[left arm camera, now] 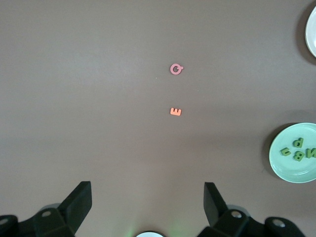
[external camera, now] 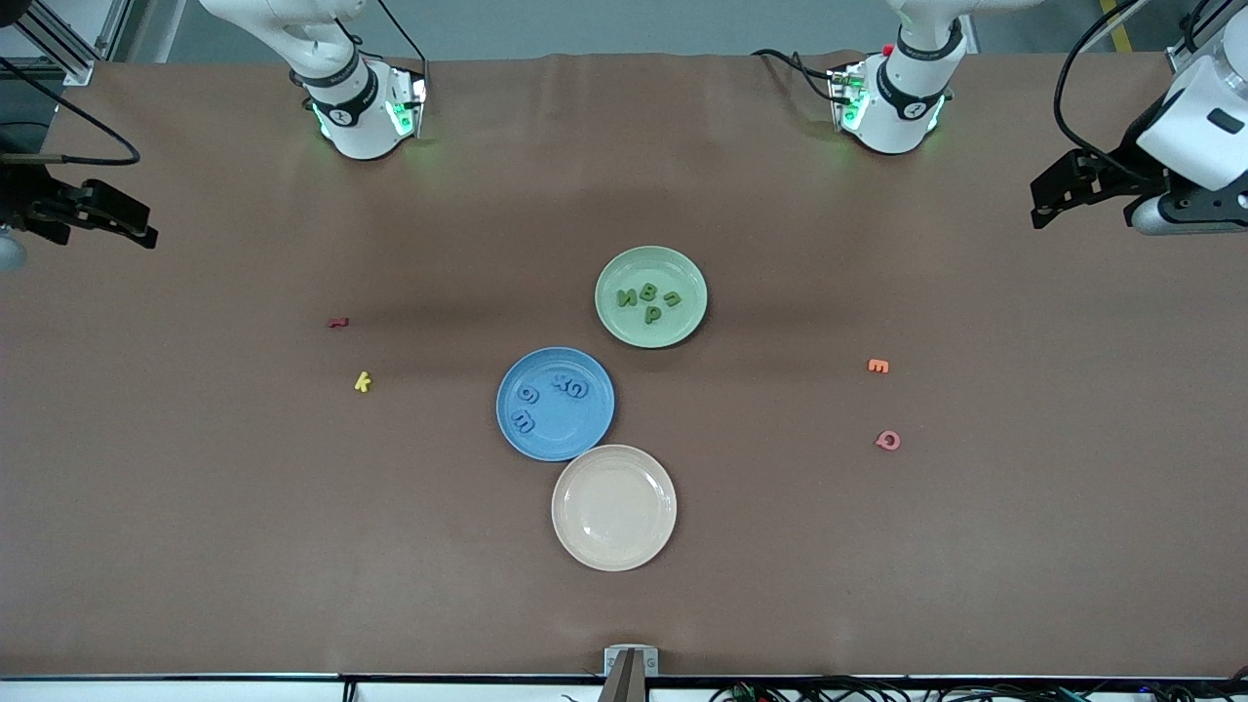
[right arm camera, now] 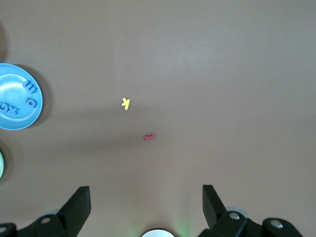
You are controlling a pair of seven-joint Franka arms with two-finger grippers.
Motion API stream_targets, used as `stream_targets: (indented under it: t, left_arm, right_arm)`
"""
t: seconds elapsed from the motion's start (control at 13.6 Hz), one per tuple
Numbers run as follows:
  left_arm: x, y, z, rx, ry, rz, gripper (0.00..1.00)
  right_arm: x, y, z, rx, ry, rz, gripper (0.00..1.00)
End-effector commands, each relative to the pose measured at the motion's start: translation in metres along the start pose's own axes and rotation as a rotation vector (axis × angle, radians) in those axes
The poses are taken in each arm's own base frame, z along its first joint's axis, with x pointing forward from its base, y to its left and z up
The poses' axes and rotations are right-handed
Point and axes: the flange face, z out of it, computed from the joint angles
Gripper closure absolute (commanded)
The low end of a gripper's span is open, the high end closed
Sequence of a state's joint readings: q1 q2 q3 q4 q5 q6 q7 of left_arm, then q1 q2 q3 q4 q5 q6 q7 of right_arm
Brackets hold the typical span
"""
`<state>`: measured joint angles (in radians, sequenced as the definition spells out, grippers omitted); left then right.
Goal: Sort letters by color into matching plates
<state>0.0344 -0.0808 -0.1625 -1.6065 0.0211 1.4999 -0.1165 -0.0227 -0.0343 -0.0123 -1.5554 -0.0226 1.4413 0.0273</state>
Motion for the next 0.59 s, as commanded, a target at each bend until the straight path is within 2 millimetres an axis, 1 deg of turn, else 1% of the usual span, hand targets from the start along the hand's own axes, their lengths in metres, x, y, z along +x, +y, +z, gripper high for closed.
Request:
stream_targets:
  t: [0.0,0.15,0.22,0.37,0.52]
  left_arm:
    - [-0.005,-0.006,-0.004,-0.001,0.001,-0.013,0.0]
    - [-0.003,-0.012,-0.008,-0.005,0.011,-0.019,0.0]
    - [0.002,-0.012,-0.007,-0.007,0.009,-0.019,0.0]
    - [0.009,-0.011,-0.011,-0.012,0.02,-0.019,0.0]
    - [0.01,-0.01,-0.011,-0.011,0.02,-0.018,0.0]
  right_arm:
    - [-0.024,0.004,-0.019,0.014,0.039,-0.002,0.0]
    - [-0.029,0.006,-0.025,0.015,0.052,0.001,0.0]
    - [-0.028,0.005,-0.023,0.014,0.052,-0.002,0.0]
    - [-0.027,0.003,-0.019,0.014,0.047,-0.005,0.0]
    - [-0.027,0.003,-0.017,0.014,0.047,-0.005,0.0]
